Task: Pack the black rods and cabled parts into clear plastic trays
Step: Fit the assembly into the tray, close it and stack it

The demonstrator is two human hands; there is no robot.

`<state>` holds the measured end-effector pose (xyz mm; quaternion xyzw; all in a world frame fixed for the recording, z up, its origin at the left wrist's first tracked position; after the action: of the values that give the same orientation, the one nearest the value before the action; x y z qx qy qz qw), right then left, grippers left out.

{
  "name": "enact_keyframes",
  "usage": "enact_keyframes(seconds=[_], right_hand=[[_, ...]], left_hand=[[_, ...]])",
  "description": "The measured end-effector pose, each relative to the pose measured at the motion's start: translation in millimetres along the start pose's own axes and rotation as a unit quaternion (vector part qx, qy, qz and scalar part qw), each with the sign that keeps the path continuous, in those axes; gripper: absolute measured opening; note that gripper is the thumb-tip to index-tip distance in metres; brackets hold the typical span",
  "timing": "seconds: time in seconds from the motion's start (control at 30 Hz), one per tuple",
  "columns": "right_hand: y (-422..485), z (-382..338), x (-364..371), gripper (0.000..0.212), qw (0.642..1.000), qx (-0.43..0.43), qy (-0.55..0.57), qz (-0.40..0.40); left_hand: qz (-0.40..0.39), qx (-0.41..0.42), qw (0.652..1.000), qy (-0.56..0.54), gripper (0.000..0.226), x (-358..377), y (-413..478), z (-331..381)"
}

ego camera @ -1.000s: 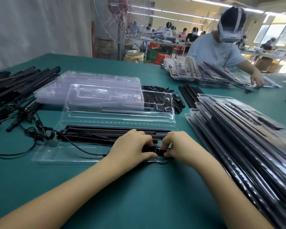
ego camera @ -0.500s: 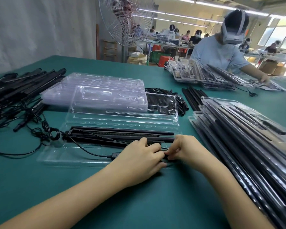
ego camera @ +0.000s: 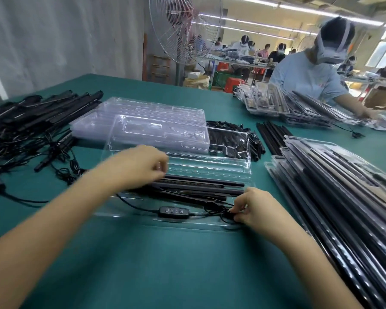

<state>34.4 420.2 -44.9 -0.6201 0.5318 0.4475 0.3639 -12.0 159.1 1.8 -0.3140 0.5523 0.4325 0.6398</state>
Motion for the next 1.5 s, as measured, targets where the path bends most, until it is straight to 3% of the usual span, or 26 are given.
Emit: enact_keyframes(seconds=[0.13,0.33,0.5,0.67,0.83,1.03,1.17,1.4,1.5], right_hand=[[-2,-2,2,0.02,0.999,-0.01,-0.047,-0.012],[-3,-4,-2,0.026,0.999,-0.012,-0.023,-0.019],[-6,-4,-1,0.031,0.999,-0.012,-0.034,-0.016],[-7,-6,-4,0.008,0.999,-0.034,-0.03,-0.021],[-7,-11,-2,0.013,0.997,-0.04,-0.062,0.004],[-10,-11,0,0.016,0.996,-0.053,-0.068,0.005],[-7,-12,2,0.024,0.995,-0.071,-0.066,-0.003],[-7,-12,4,0.02,0.995,-0.079,-0.053,0.011],[-4,-12,5,0.042,0.997,-0.067,-0.039,-0.005]], left_hand=[[-0.051,-0.071,0.996,-0.012,0.013,-9,-17,-57],[-0.015,-0.041,0.999,-0.026,0.016,10,-16,-63],[-0.055,-0.02,0.998,-0.004,0.017,9,-6,-62],[-0.113,-0.068,0.989,-0.059,0.011,8,3,-68],[-0.178,-0.104,0.97,-0.129,0.006,2,12,-78],[-0.204,-0.132,0.952,-0.189,0.011,6,24,-82],[-0.221,-0.148,0.947,-0.179,0.022,5,30,-79],[-0.2,-0.098,0.971,-0.085,0.014,4,22,-67],[-0.186,-0.084,0.979,-0.022,0.012,3,14,-63]])
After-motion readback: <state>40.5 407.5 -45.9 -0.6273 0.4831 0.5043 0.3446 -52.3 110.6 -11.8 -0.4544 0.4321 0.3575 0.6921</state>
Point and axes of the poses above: each hand's wrist, its own y-axis towards the middle knuckle, its own x-axis out of the palm, z = x × y, the point moved 1 cm from there along y, towards the middle knuckle, and after that the axes turned 2 degrees about y, right-handed, at the moved point
